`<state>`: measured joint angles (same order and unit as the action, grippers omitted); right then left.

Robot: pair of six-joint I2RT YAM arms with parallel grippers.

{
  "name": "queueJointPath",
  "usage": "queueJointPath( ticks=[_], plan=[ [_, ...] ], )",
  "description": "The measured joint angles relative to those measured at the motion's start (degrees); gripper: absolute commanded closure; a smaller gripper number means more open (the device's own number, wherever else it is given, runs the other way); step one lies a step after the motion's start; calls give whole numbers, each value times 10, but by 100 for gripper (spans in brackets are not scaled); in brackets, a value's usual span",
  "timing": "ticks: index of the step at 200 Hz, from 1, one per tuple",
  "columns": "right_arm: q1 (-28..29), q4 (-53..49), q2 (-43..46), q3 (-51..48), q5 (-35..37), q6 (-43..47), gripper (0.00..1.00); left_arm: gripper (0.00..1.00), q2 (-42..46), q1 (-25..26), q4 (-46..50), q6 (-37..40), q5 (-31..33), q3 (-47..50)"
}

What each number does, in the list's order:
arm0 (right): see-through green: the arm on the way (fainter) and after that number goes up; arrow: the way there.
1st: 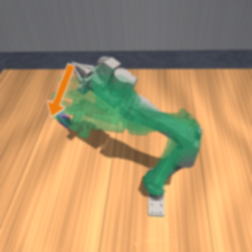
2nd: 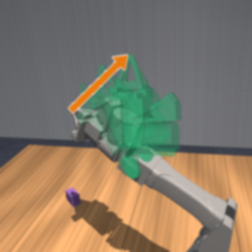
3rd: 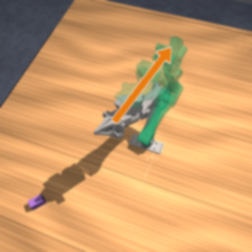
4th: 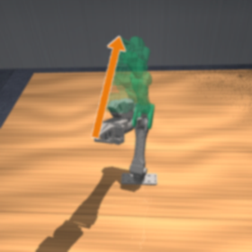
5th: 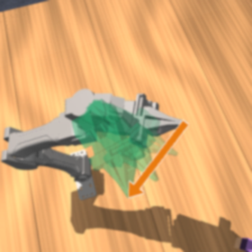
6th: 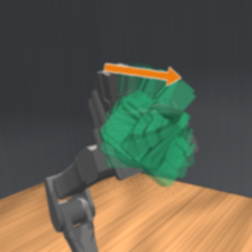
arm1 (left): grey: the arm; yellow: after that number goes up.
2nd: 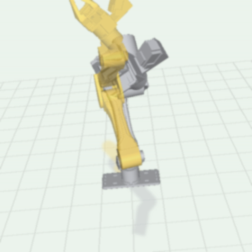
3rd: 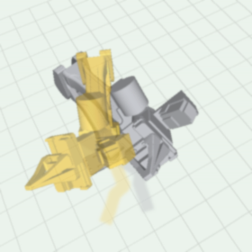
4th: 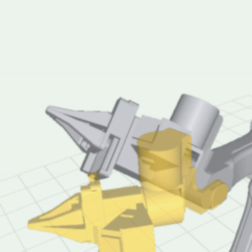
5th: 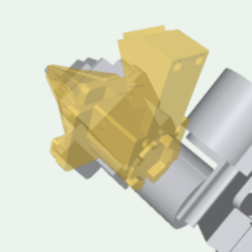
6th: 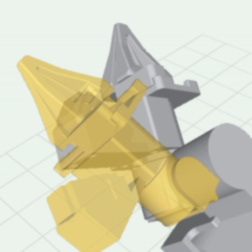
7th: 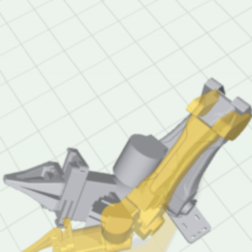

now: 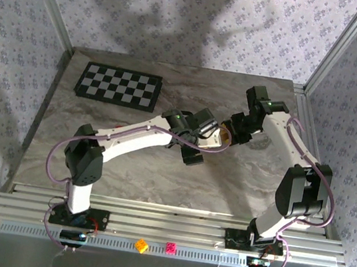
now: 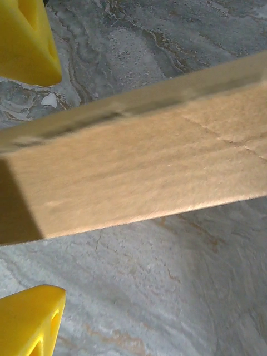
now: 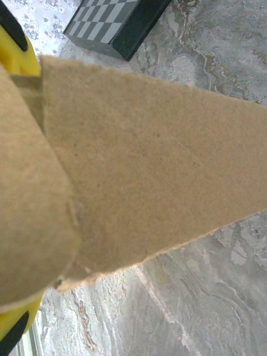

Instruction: Fold the paper box

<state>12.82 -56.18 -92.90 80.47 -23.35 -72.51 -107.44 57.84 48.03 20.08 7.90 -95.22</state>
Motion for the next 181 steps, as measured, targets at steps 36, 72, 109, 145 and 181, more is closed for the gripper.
queueJointPath(
  ticks=[36, 72, 109, 145, 181],
  plan=[
    [0, 1, 0, -1, -1, -12, 59, 20, -25, 0, -13, -4, 20, -8],
    [0, 3, 0, -8, -1, -21, 57, 42, -28, -9, -16, -17, 17, -24],
    [0, 10, 0, -11, -3, -28, 51, 51, -28, -13, -15, -21, -4, -26],
    [0, 6, 0, -15, -5, -16, 34, 53, -26, -24, -17, -21, -30, -20],
    [-10, -4, 11, 25, 27, 52, 27, 60, -15, -39, -14, -20, -61, -9]
  ],
)
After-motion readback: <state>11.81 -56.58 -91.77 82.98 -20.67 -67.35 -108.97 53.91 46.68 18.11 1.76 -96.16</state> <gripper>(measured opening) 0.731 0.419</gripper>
